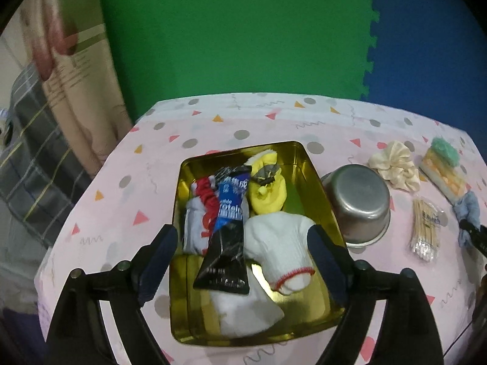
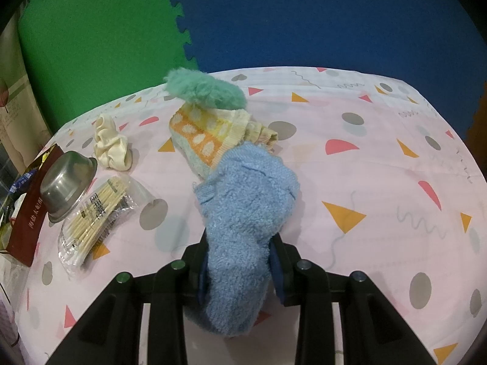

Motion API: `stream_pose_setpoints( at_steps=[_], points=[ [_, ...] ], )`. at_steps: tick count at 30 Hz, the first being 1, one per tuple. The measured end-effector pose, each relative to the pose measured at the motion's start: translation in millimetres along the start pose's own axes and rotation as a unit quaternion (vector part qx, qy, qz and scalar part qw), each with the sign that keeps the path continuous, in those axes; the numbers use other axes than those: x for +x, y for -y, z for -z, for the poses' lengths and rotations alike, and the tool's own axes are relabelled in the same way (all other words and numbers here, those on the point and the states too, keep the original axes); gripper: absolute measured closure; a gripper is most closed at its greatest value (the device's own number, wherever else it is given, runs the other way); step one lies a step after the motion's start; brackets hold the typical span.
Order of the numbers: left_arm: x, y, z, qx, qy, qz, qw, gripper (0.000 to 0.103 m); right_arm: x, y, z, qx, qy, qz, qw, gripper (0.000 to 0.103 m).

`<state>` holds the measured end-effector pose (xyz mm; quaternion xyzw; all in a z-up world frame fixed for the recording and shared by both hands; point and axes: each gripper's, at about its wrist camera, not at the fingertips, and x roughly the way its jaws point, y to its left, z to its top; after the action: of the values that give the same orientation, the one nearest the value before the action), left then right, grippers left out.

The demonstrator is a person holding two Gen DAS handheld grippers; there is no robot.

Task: Organize soft objects
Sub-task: 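Carry the light blue sock into the tin tray and release it with the right tool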

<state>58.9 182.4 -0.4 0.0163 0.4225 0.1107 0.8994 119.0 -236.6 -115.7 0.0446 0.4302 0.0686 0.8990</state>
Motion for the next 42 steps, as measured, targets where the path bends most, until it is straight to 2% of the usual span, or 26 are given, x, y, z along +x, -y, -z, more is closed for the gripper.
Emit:
stream_pose_setpoints(
  at_steps=[4, 9, 13, 19, 28, 34, 39, 42],
  points=[
    [-4.9, 3.5, 9.5, -0.008, 0.013, -0.019, 0.9997, 0.018, -0.2, -0.9, 0.1, -0.003, 0.0, 0.003, 1.0, 0.07],
    [-4.6, 6.3, 20.3, -0.022, 0.016, -0.017, 0.9995, 0.018, 0.6, -3.9, 0.0, -0.01, -0.002, 0.011, 1.0, 0.07],
    [-3.1, 10.8, 26.4, -0.012, 0.025, -0.033, 0.9991, 0.018, 0.3, -5.2, 0.0, -0.014, -0.002, 0.015, 1.0, 0.07],
    [-3.6, 14.9, 30.2, -0.008, 0.031, -0.021, 0.9993, 0.017, 0.6, -6.5, -0.1, -0.018, -0.003, 0.019, 1.0, 0.07],
    [-4.4, 15.6, 34.6, -0.014, 0.026, -0.026, 0.9992, 0.017, 1.0, -6.5, -0.6, -0.019, -0.003, 0.02, 1.0, 0.07],
    [-10.5, 12.7, 42.3, -0.017, 0.029, -0.044, 0.9985, 0.016, -0.1, -6.9, -1.0, -0.021, -0.002, 0.023, 1.0, 0.07],
    [-8.4, 8.6, 43.5, -0.025, 0.025, -0.041, 0.9985, 0.015, -3.5, -9.4, -0.9, -0.011, -0.004, 0.033, 0.999, 0.07],
    [-8.5, 7.5, 44.5, -0.023, 0.028, -0.046, 0.9983, 0.015, -10.7, -13.4, -0.3, -0.005, -0.002, 0.038, 0.999, 0.073]
  ],
)
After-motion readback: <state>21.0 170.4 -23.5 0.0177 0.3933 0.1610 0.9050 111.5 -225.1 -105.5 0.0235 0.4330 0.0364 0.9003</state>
